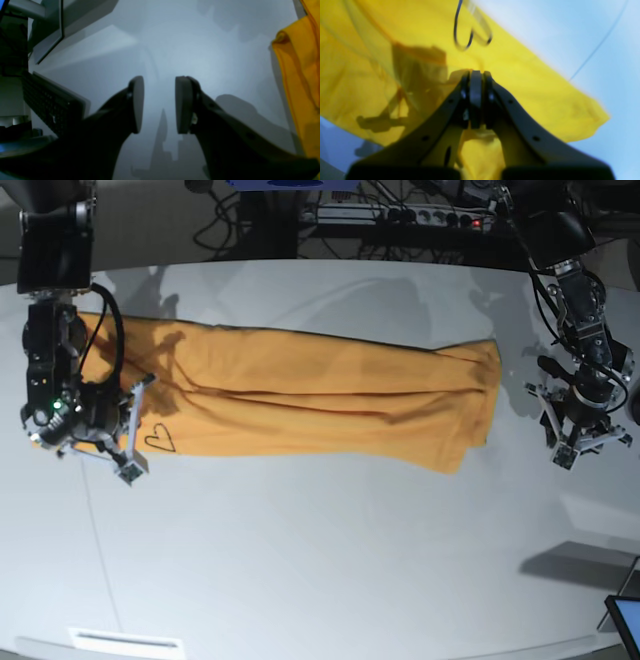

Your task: Fold the T-shirt properly

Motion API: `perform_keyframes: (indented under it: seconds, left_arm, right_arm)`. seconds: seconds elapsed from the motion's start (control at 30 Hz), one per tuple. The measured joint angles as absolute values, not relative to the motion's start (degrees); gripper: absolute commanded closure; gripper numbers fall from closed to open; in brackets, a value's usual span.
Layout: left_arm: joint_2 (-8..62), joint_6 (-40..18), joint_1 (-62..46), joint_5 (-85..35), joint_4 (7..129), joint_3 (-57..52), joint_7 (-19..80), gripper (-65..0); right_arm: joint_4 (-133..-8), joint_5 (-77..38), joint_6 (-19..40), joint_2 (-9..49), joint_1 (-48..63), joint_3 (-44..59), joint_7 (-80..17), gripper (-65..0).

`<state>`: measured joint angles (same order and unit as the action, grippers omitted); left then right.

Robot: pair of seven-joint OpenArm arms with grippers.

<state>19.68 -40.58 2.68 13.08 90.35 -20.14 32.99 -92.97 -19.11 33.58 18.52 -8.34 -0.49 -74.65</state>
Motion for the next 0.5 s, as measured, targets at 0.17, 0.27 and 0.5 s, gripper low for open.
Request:
perform_keyframes:
  seconds: [0.17, 0.27, 0.5]
  left_arm:
    - [19.86, -40.60, 2.68, 13.08, 90.35, -20.14, 32.99, -21.7]
    - [20.21, -40.58, 2.85, 13.08, 90.35, -20.16, 33.01, -21.7]
    - [20.29, -40.60, 2.96, 13.08, 90.35, -19.70, 32.99, -21.7]
  right_arm:
    - [-95.61, -18.98, 33.58, 18.50, -5.58, -0.40, -74.70, -0.3]
    - [-98.63, -19.11, 33.58, 18.50, -4.25, -0.40, -75.66, -0.3]
    - [-104.38, -19.11, 33.58, 18.39, -2.20, -0.34, -76.55, -0.3]
